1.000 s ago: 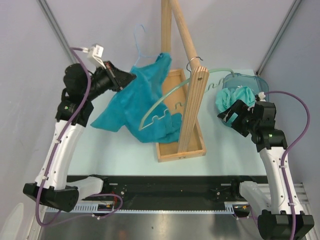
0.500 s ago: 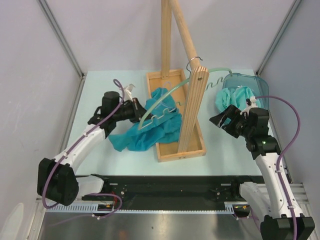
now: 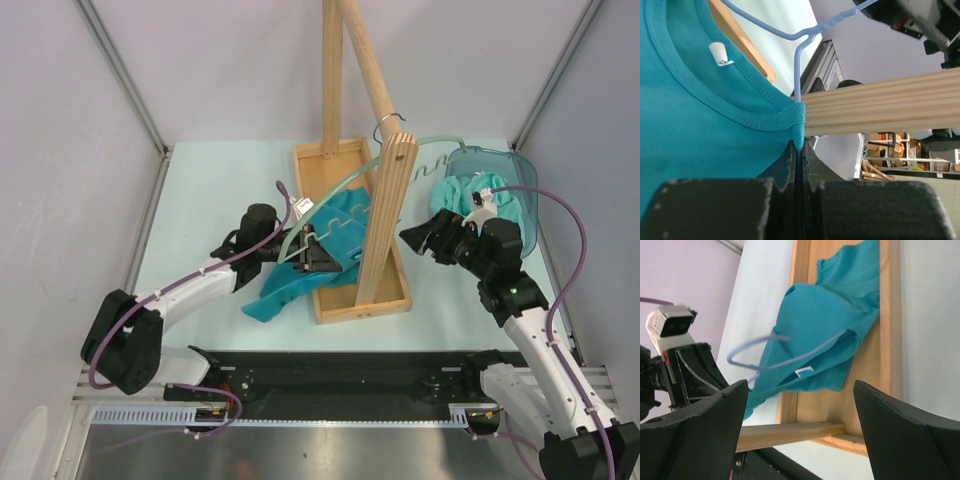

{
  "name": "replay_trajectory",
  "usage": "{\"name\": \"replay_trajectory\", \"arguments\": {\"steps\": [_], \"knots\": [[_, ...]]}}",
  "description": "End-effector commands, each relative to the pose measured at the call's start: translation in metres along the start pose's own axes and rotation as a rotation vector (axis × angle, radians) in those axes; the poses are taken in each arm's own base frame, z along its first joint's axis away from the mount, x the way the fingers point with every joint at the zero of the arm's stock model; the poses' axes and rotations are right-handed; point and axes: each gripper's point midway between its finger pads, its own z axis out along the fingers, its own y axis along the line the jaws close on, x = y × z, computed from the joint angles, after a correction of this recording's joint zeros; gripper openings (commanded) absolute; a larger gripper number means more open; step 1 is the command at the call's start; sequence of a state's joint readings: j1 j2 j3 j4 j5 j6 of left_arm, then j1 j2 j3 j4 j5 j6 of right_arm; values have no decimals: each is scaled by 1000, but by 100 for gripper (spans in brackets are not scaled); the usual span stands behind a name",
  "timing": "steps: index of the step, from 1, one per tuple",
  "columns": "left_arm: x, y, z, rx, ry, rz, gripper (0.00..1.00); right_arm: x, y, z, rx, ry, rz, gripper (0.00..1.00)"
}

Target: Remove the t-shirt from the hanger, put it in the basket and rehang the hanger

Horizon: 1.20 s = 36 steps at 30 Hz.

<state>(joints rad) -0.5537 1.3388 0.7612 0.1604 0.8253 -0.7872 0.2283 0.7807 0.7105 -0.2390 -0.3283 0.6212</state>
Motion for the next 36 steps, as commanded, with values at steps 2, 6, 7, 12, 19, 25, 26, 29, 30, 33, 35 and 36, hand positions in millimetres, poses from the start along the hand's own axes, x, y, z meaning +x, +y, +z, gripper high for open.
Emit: {"name": "replay_trajectory", "arguments": {"steps": [2, 6, 7, 12, 19, 25, 26, 29, 30, 33, 35, 36], "knots": [[7, -23, 0, 99, 22, 52, 0, -27, 15, -1, -39, -132, -26, 89], [11, -33, -4, 121, 32, 63, 0, -35, 20, -3, -40, -177, -34, 86], [12, -34, -4, 124, 31, 67, 0, -37, 22, -3, -44, -183, -39, 84], [14, -42, -5, 139, 40, 76, 0, -42, 29, 2, -66, -205, -68, 73], [8, -48, -4, 137, 36, 74, 0, -32, 19, 11, -18, -203, -63, 66], [-11, -51, 2, 99, 5, 54, 0, -35, -13, -16, 153, -286, 55, 87], [-14, -54, 3, 111, 5, 56, 0, -36, -10, -19, 141, -292, 53, 88], [-23, -62, 12, 138, 35, 43, 0, -39, -1, -27, 95, -306, 12, 91], [-25, -58, 18, 139, 51, 22, 0, -39, 2, -27, 82, -304, -2, 92], [-32, -71, 28, 176, 82, 22, 0, -34, 11, -22, 35, -262, -9, 90], [-34, -77, 31, 195, 86, 15, 0, -30, 18, -15, -8, -237, -7, 86], [-35, -82, 33, 203, 86, 17, 0, -28, 19, -12, -19, -228, -9, 84]]}}
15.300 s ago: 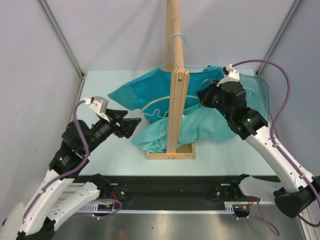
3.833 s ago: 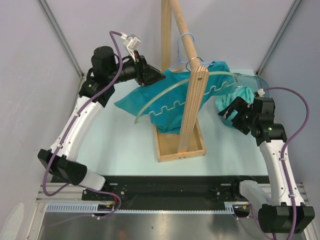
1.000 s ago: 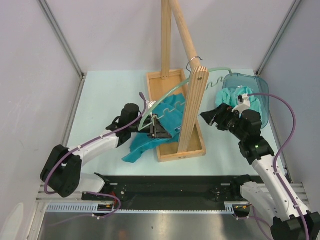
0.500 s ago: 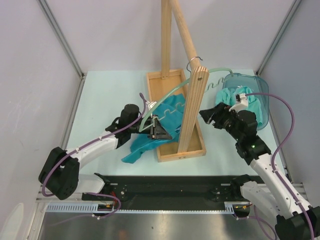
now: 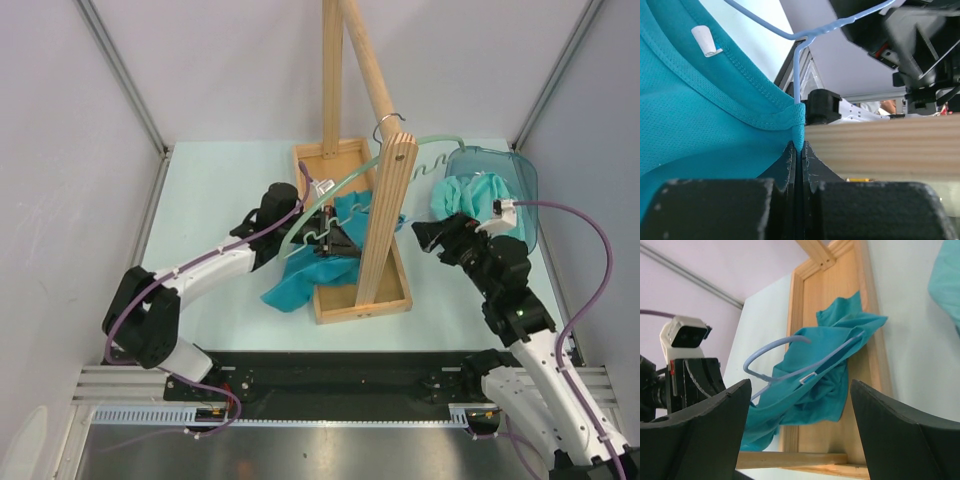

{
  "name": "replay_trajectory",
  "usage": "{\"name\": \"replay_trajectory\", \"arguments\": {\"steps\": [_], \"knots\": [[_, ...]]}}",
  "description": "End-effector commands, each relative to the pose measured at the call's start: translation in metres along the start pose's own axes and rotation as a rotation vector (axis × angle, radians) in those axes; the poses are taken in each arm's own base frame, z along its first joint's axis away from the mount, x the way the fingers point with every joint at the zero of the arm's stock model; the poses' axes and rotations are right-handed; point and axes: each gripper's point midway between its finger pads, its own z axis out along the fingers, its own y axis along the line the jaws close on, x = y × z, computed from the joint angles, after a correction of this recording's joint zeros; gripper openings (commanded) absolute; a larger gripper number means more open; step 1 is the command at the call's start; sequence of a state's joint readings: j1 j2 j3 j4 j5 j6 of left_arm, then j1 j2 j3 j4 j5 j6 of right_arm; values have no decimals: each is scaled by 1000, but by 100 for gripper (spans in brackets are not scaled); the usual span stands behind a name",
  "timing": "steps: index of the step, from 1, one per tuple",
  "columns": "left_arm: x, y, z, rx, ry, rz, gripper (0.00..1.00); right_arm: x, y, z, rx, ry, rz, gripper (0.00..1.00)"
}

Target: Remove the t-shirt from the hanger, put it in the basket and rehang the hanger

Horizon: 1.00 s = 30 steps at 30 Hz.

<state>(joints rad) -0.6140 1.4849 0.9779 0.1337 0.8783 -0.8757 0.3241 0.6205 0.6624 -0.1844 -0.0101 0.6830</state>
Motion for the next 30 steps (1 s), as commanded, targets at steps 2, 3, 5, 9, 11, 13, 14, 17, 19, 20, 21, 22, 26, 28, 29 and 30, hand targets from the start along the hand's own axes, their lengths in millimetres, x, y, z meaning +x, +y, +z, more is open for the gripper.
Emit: {"name": "replay_trajectory", "arguments": {"steps": [2, 3, 5, 9, 11, 13, 14, 17, 19, 20, 21, 22, 26, 28, 29, 30], "knots": [[-13, -46, 8, 119, 5, 55, 0, 10, 24, 12, -119, 51, -14, 82], [-15, -48, 9, 121, 2, 57, 0, 11, 27, 12, -128, 52, -17, 82], [-14, -48, 11, 121, 10, 47, 0, 13, 32, 12, -149, 38, -28, 82], [-3, -53, 17, 141, 50, 40, 0, 14, 35, 19, -159, 15, -38, 84], [6, -56, 22, 148, 68, 46, 0, 11, 35, 23, -154, -5, -54, 84], [18, -58, 26, 157, 97, 48, 0, 16, 35, 28, -152, -9, -69, 81], [21, -58, 27, 162, 107, 49, 0, 16, 34, 29, -142, -21, -76, 79], [27, -56, 29, 165, 127, 37, 0, 21, 30, 31, -118, -26, -94, 66], [28, -57, 27, 165, 118, 46, 0, 27, 28, 31, -107, -24, -101, 61], [28, -58, 26, 165, 116, 50, 0, 27, 25, 30, -95, -32, -101, 58], [28, -60, 25, 169, 117, 58, 0, 28, 24, 29, -88, -38, -106, 58], [30, -59, 24, 166, 124, 56, 0, 28, 23, 27, -78, -55, -107, 57], [32, -56, 24, 162, 130, 61, 0, 25, 23, 23, -82, -86, -129, 52], [33, -54, 25, 162, 138, 55, 1, 23, 22, 23, -72, -94, -138, 50], [34, -54, 25, 162, 142, 53, 0, 24, 22, 24, -70, -92, -139, 47], [35, -53, 25, 161, 144, 51, 0, 23, 23, 24, -74, -97, -137, 47]]}}
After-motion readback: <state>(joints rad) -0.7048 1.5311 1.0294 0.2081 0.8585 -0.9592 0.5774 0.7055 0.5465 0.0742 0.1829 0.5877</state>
